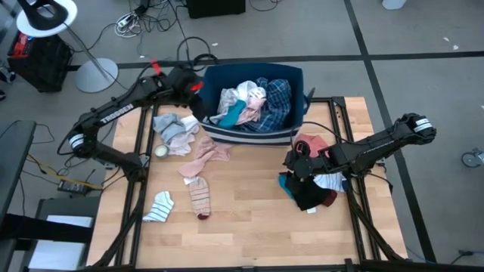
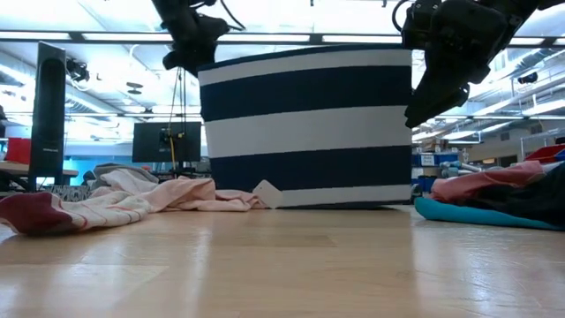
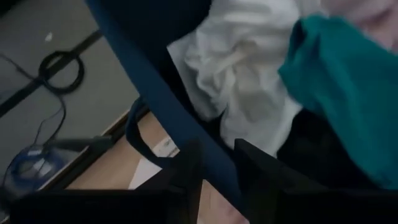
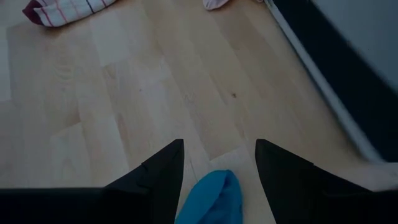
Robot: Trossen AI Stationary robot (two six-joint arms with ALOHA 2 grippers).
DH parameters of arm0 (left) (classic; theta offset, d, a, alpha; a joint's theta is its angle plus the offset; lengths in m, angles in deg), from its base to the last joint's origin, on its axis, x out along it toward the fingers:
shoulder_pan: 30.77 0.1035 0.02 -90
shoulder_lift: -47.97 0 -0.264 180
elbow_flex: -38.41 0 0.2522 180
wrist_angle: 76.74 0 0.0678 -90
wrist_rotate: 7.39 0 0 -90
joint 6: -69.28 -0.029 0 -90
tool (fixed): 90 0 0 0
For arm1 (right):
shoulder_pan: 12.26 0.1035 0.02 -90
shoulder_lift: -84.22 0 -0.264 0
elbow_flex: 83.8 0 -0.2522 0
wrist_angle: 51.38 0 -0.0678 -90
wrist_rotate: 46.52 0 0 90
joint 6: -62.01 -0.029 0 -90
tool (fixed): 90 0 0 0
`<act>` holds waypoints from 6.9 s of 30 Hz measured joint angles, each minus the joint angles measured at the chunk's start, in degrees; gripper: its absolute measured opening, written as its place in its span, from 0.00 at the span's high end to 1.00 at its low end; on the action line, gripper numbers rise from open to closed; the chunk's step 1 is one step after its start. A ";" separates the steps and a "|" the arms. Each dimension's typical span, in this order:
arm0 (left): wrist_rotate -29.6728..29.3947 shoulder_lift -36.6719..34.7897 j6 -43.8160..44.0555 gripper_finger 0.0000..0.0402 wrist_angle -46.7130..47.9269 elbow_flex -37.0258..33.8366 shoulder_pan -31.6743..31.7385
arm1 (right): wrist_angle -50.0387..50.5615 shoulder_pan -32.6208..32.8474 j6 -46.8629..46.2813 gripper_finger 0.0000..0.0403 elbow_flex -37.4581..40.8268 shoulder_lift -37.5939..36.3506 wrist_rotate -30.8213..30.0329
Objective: Sort clothes
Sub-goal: Put the gray boxer into the blue bin, then put the pink boxer into the blue bin
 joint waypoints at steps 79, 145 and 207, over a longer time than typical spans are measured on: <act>0.70 -18.57 -4.25 0.63 -18.70 -47.36 3.73 | -0.95 0.02 -0.68 0.51 0.00 0.00 -0.05; 5.61 -9.28 -1.15 1.00 -55.07 4.14 -8.04 | -0.98 -0.07 0.00 0.51 0.00 0.00 -0.69; -29.52 -42.50 21.88 0.61 -30.37 -47.66 -46.09 | 45.44 8.35 -43.39 0.51 -2.27 -6.61 -10.69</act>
